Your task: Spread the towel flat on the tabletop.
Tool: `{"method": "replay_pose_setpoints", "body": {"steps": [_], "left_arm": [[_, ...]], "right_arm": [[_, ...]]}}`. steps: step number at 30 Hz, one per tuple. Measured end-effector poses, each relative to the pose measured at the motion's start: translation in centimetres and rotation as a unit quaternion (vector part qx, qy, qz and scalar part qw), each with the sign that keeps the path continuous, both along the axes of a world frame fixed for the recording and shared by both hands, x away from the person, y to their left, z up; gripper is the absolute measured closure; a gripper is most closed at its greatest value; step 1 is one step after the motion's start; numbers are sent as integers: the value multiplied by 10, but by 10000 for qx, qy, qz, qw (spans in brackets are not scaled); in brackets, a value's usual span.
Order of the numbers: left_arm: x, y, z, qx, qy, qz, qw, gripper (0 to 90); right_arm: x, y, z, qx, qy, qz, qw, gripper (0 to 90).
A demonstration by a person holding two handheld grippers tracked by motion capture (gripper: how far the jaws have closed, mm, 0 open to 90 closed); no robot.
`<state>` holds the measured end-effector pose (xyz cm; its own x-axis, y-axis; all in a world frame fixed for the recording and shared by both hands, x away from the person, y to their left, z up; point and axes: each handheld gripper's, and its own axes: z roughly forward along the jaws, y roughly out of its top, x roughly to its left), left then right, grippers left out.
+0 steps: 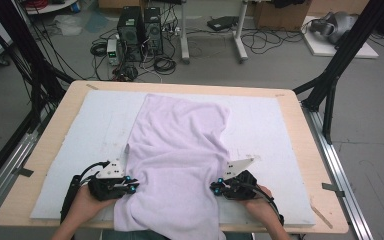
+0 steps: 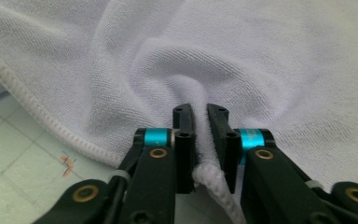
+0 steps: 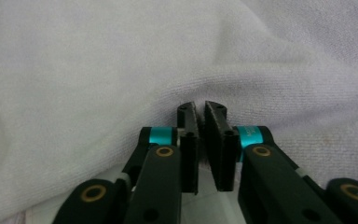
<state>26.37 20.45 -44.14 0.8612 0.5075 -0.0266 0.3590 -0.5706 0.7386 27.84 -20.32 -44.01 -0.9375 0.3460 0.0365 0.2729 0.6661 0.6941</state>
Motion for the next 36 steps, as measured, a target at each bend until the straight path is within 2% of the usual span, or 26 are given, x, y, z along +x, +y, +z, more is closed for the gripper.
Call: {"method": "replay_pose_setpoints", "body": {"steps": [4, 7, 11, 14, 19, 23, 25, 27, 30, 31, 33, 36], "left_arm": [[-5, 1, 1, 28, -75, -1, 10000, 851], [-8, 3, 4, -95, -48, -6, 9999, 852], [-11, 1, 12, -356, -20, -69, 9993, 852], [-8, -2, 15, -362, -97, -45, 9993, 851], [9, -6, 14, -399, -195, 299, 9986, 852], [33, -5, 20, -493, -347, 705, 9957, 853], [49, -6, 24, -448, -479, 895, 9938, 854], [66, -7, 25, -572, -500, 1121, 9908, 853], [85, -9, 20, -502, -367, 1269, 9900, 832], [88, -8, 19, -525, -281, 1311, 9896, 783], [86, -4, 20, -593, -175, 1317, 9894, 680], [72, 1, 29, -587, -316, 1137, 9913, 620]], "right_arm": [[-1, -5, 4, -63, 2, 13, 10000, 864], [-5, -19, 12, 32, -15, -41, 10000, 865], [-9, -36, 27, -37, -168, -168, 9997, 877], [-7, -47, 37, -52, -249, -319, 9992, 877], [11, -45, 36, -176, -305, -497, 9981, 878], [38, -40, 33, -319, -340, -772, 9959, 879], [53, -39, 31, -366, -319, -970, 9941, 878], [68, -39, 29, -371, -280, -1164, 9921, 878], [85, -42, 24, -254, -182, -1349, 9904, 874], [88, -43, 24, -195, -123, -1371, 9903, 860], [87, -44, 27, -98, -203, -1440, 9893, 772], [76, -45, 36, 35, -318, -1359, 9902, 709]]}}
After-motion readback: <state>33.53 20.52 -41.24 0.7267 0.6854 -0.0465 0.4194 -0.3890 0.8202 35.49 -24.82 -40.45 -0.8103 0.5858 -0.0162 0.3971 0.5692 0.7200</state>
